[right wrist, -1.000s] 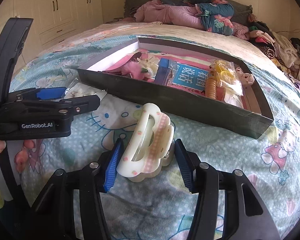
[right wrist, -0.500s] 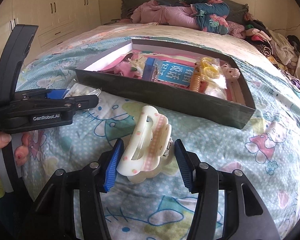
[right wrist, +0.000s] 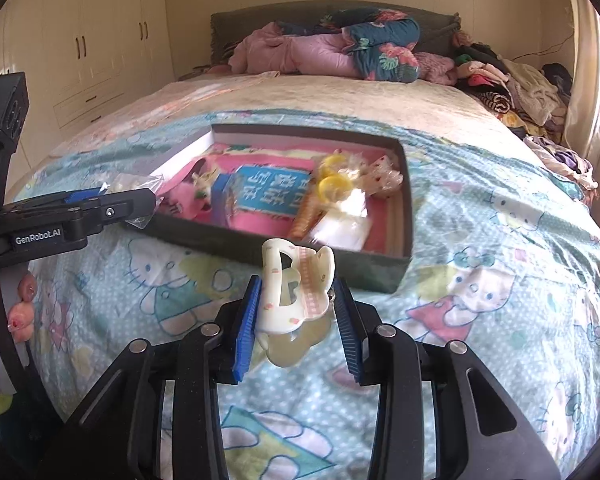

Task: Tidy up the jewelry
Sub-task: 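Carry the claw clip and earring card into the tray box and open both tools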

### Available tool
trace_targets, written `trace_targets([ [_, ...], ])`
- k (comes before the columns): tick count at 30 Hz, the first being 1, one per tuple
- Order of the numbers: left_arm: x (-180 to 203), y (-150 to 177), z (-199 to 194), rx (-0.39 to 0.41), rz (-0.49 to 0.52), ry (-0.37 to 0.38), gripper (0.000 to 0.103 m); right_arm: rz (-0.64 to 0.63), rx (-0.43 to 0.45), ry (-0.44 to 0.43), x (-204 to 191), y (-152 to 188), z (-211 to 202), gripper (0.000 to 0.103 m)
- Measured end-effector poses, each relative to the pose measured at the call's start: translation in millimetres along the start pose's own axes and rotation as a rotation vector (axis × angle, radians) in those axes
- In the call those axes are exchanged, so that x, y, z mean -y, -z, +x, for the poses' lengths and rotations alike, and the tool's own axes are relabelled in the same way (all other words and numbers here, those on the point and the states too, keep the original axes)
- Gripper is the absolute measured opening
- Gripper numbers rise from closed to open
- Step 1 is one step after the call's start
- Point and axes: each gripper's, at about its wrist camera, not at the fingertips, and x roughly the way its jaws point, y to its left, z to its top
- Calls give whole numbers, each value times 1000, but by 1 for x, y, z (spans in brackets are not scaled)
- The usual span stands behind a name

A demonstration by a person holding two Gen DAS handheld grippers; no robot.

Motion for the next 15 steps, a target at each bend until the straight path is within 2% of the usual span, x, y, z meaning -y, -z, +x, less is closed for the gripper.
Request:
trace_targets([
  [6, 10, -24, 18, 5, 16, 10, 56, 34, 54, 29, 23, -21, -1, 35],
  [12, 22, -32, 41, -16, 36, 12, 56, 41, 91, 34, 36, -39, 7, 35],
  [15, 24, -33, 52, -30, 42, 12, 57, 38, 81, 25, 38, -47, 20, 35],
])
